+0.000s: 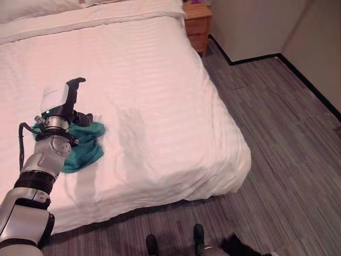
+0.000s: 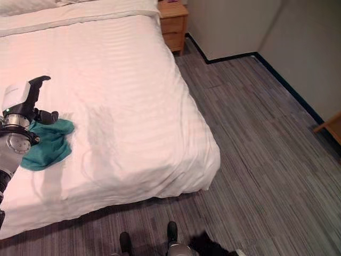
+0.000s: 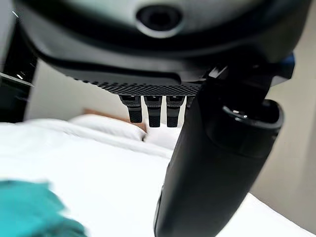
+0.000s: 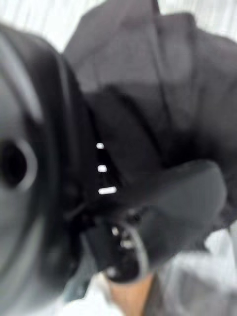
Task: Pick up bed clothes into laundry basket.
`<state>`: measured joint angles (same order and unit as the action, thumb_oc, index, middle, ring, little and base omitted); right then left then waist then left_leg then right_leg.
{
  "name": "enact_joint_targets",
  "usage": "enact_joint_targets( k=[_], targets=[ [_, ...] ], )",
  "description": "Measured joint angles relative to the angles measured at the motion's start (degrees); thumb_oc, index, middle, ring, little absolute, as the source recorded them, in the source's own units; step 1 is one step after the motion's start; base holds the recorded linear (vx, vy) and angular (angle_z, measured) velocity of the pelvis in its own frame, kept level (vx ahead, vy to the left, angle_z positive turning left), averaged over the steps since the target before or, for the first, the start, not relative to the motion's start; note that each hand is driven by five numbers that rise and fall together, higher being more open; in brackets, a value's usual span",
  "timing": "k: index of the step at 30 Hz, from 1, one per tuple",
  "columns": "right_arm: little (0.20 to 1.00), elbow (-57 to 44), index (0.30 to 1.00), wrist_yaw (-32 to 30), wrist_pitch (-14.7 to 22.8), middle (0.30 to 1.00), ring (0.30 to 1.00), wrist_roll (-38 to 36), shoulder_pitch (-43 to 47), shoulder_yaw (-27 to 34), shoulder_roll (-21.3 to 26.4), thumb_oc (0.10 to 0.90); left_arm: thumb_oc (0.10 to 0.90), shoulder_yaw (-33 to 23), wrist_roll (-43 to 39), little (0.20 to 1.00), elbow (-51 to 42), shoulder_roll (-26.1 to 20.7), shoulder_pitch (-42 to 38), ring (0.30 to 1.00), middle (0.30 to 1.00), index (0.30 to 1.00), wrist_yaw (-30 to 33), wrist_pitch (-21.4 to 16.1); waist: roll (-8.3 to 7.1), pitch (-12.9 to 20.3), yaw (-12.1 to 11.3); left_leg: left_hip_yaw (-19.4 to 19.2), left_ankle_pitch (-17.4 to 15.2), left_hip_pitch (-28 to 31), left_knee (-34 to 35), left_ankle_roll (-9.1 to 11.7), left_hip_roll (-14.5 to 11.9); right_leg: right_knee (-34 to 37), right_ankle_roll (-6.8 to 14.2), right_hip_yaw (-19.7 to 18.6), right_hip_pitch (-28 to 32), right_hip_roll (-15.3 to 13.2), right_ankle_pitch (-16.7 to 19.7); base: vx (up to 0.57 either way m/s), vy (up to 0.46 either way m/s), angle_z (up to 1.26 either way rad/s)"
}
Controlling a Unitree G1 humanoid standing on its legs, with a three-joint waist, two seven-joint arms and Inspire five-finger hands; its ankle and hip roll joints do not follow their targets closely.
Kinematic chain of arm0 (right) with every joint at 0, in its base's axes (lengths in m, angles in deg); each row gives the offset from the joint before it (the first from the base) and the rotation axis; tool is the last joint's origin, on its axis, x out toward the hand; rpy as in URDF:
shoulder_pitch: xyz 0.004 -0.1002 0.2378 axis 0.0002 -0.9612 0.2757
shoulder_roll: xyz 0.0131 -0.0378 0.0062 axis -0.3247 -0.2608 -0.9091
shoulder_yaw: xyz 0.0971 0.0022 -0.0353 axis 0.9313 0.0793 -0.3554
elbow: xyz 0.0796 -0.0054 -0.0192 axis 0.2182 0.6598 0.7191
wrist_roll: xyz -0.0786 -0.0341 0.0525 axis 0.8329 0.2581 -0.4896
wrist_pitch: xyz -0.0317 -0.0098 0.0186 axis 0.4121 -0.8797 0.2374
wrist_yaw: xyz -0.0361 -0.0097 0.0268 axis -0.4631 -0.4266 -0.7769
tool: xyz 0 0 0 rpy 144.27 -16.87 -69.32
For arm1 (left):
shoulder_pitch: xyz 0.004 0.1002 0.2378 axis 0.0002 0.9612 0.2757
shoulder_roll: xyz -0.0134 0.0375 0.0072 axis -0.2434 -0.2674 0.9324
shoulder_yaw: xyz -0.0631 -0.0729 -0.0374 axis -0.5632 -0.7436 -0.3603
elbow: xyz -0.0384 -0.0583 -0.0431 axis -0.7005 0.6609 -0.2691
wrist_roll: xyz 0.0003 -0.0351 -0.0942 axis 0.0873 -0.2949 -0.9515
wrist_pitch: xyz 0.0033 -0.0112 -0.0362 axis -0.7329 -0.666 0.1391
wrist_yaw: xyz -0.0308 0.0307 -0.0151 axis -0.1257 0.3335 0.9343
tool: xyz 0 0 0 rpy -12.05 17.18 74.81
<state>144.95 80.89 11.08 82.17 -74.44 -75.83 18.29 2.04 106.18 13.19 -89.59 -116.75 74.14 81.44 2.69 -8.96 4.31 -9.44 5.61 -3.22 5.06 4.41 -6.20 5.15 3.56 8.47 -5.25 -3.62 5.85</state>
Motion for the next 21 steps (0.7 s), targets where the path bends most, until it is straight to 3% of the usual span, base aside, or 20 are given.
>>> enact_joint_targets(
  k=[8, 12, 17, 21],
  targets=[
    [0.300, -0.10, 0.300, 1.61, -0.04, 0.300, 0.300, -0.40, 1.82, -1.65, -0.08, 0.400, 0.800, -0.15, -0.15, 0.900, 6.01, -2.45, 0.01, 0.900, 0.900, 0.900, -0.70, 1.79, -0.19, 0.02, -1.38, 1.16, 0.04, -0.01, -0.02, 0.01, 0.17, -0.01, 0.21, 1.51, 0.74, -0.17, -0.23, 0.00, 0.007, 0.08],
    [0.300, 0.05, 0.300, 2.18, -0.09, 0.300, 0.300, -0.76, 2.03, -1.67, 0.22, 0.400, 0.800, 1.41, -0.12, 0.900, 8.39, -2.27, 0.04, 0.900, 0.900, 0.900, -1.55, 1.63, -0.57, 0.10, -0.46, 1.27, 0.09, -0.26, -0.01, 0.09, 0.12, -0.02, 0.56, 1.58, 0.51, -0.13, -0.48, -0.05, -0.010, -0.01],
    [0.300, -0.28, 0.300, 2.29, -0.09, 0.300, 0.300, -2.13, 4.59, -3.12, 1.28, 0.400, 0.800, 3.77, -3.00, 0.900, 9.81, -1.87, -0.69, 0.900, 0.900, 0.900, -1.91, 0.27, -1.40, -0.43, 0.12, 0.53, 1.68, -5.60, -0.04, 0.03, 0.09, -1.00, -0.32, 0.55, -5.90, -0.12, 0.79, -0.13, -0.016, -0.10],
    [0.300, -1.23, 0.300, 1.53, 0.05, 0.300, 0.300, -3.63, 8.44, -3.70, 2.16, 0.400, 0.800, 9.24, -4.75, 0.900, 16.06, -0.62, -5.90, 0.900, 0.900, 0.900, -2.81, -0.50, -1.61, -4.35, 1.57, 0.17, 3.08, -10.17, -0.04, -0.06, 0.07, -1.13, 0.28, -0.44, -10.88, -0.12, 1.80, -0.09, -0.010, -0.07]
  ],
)
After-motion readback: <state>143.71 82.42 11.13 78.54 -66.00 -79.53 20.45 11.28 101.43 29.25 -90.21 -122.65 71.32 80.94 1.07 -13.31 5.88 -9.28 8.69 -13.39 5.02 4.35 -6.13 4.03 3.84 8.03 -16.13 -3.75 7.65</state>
